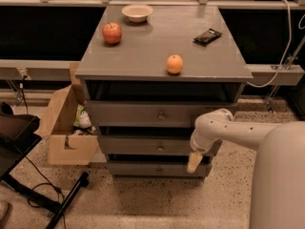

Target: Open middle drawer

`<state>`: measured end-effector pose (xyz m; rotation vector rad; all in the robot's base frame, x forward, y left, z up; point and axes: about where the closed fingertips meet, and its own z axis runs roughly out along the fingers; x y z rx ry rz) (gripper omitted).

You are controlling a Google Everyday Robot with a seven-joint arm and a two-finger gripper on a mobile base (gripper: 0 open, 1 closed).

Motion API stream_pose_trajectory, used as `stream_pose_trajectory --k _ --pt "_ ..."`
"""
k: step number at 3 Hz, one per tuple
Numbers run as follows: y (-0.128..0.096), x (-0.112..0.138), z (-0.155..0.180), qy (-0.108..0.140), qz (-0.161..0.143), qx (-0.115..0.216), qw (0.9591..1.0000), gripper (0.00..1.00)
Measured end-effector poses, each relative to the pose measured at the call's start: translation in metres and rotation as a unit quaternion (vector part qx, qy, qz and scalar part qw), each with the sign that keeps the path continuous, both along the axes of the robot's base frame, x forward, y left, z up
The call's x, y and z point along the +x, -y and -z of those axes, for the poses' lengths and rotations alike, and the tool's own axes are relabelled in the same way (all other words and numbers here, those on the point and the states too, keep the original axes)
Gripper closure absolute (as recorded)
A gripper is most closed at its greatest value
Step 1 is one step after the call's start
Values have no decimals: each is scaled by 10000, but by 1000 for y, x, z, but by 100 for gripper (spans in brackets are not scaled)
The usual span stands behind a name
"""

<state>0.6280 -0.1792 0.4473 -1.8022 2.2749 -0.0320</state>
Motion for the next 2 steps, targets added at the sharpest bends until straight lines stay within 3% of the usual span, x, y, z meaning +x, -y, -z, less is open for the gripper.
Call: stream_pose_trajectory --k 2 --pt "10 31 22 -81 266 -61 9996 2"
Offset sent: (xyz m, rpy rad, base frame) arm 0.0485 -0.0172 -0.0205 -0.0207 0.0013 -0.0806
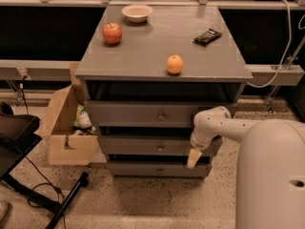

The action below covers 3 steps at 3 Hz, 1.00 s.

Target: Open middle drawer

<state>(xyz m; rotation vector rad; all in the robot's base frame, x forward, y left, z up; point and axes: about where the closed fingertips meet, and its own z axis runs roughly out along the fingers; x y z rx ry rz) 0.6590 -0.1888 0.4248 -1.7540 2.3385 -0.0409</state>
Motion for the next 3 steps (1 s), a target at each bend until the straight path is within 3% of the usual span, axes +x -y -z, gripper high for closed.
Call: stream_pose_trajectory --k 1,2,3 --pt "-2 3 13 -129 19 -51 9999 24" --pt "2 -22 31 -382 169 -24 9991 47" --pt "4 -27 32 -410 203 -29 9989 70"
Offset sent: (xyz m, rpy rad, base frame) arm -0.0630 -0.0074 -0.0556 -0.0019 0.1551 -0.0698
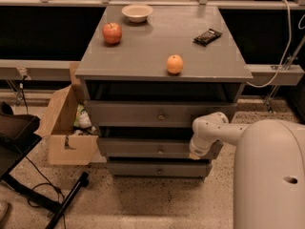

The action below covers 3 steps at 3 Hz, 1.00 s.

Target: Open middle drawer

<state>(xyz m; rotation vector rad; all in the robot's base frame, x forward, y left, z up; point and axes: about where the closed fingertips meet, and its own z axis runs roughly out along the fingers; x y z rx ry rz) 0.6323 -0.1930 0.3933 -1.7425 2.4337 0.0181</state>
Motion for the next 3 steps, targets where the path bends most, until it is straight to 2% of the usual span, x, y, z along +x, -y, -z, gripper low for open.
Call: stream_pose_trajectory --k 1,2,3 --pt "0 0 0 0 0 0 10000 94" --pt "0 0 -1 0 0 0 10000 100" --pt "0 0 -3 0 0 0 10000 100"
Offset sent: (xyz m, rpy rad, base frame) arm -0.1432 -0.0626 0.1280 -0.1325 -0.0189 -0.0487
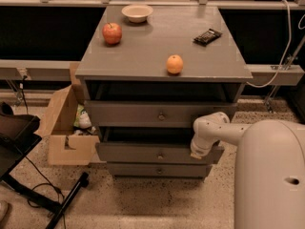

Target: Open middle drawer

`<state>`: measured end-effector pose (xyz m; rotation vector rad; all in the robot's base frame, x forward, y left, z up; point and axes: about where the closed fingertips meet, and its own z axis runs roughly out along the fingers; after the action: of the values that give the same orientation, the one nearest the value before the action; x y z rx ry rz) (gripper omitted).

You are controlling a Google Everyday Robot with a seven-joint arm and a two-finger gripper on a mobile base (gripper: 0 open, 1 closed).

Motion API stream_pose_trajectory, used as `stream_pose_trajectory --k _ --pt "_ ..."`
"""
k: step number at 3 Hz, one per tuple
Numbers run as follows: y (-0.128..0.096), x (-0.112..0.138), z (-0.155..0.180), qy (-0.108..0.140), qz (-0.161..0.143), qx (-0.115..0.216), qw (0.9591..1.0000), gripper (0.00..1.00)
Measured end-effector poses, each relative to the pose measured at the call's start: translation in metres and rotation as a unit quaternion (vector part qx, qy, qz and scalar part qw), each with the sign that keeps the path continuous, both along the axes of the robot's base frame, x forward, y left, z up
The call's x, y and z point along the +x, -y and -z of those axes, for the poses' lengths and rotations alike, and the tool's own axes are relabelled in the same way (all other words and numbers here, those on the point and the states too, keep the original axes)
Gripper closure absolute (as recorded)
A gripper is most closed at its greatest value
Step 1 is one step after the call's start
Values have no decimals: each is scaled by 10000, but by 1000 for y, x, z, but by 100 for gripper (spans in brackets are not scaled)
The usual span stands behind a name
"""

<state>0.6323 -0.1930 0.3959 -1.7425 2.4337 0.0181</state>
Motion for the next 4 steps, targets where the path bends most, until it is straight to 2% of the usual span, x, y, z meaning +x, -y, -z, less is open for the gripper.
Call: stream_pose_trajectory --k 1,4 --pt "0 0 -5 0 0 0 10000 100" --pt "0 -1 -7 -12 -3 0 10000 28"
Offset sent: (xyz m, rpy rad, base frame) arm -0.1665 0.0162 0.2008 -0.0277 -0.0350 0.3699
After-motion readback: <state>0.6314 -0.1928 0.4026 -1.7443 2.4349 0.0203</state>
